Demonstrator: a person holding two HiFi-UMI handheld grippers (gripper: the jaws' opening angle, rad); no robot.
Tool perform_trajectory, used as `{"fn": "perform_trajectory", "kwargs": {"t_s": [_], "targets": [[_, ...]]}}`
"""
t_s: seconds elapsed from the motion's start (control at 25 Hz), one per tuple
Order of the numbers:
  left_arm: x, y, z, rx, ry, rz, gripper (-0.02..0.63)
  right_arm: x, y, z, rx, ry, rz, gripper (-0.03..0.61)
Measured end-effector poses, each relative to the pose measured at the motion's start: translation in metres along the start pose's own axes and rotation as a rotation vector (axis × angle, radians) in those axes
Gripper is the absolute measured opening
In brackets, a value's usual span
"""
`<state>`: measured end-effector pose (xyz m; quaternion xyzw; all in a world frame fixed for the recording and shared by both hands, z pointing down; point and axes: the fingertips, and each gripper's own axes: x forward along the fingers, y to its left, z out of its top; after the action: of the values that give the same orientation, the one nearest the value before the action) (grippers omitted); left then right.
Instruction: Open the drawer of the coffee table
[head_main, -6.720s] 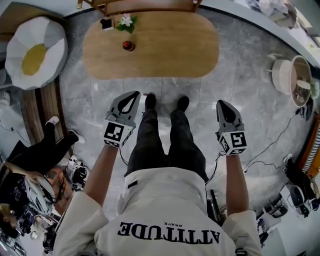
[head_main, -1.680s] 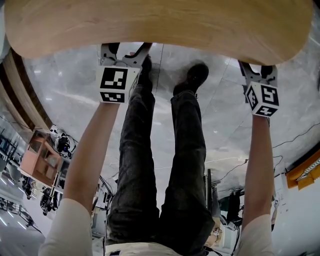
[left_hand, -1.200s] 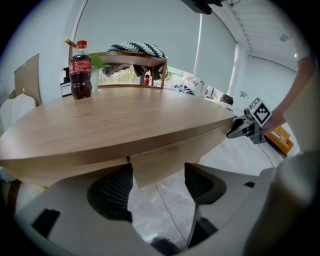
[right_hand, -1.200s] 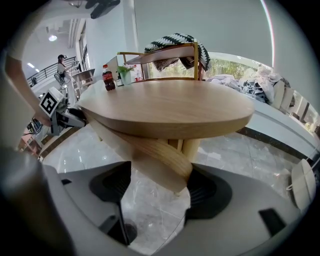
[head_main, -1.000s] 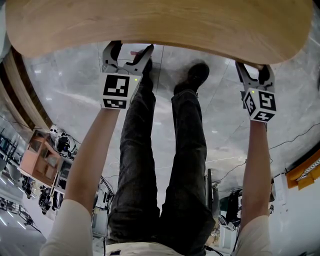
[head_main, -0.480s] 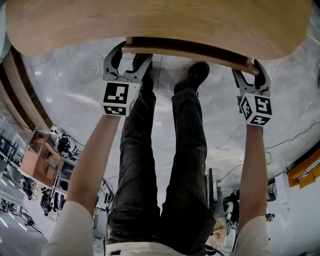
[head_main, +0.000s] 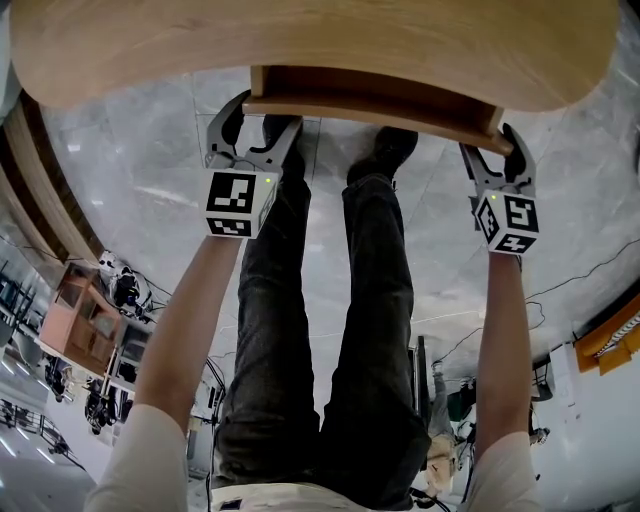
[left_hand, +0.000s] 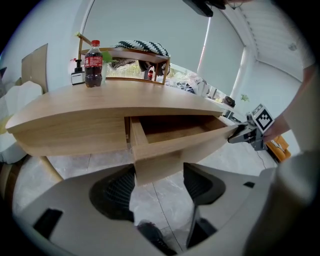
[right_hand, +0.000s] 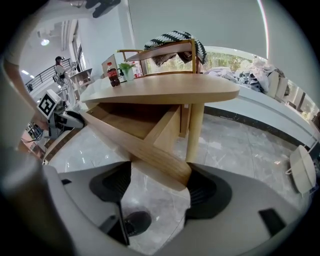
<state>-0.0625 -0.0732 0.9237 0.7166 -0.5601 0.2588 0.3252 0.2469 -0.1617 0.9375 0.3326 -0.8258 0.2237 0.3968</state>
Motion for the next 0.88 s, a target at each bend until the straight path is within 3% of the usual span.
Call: {"fn": "perform_trajectory", "kwargs": {"t_s": [0.44, 0.88], "targets": [[-0.021, -0.016, -0.028, -0.04, 0.052, -0.005, 0.321, -0.019, 0.019, -0.032, 0.024, 0.033, 0.011, 0.36], [-0.023, -0.018, -0.034, -0.043, 0.081, -0.007, 0.321, -0.022, 0.022, -0.036, 0.026, 0.043, 0.012, 0.36]]}}
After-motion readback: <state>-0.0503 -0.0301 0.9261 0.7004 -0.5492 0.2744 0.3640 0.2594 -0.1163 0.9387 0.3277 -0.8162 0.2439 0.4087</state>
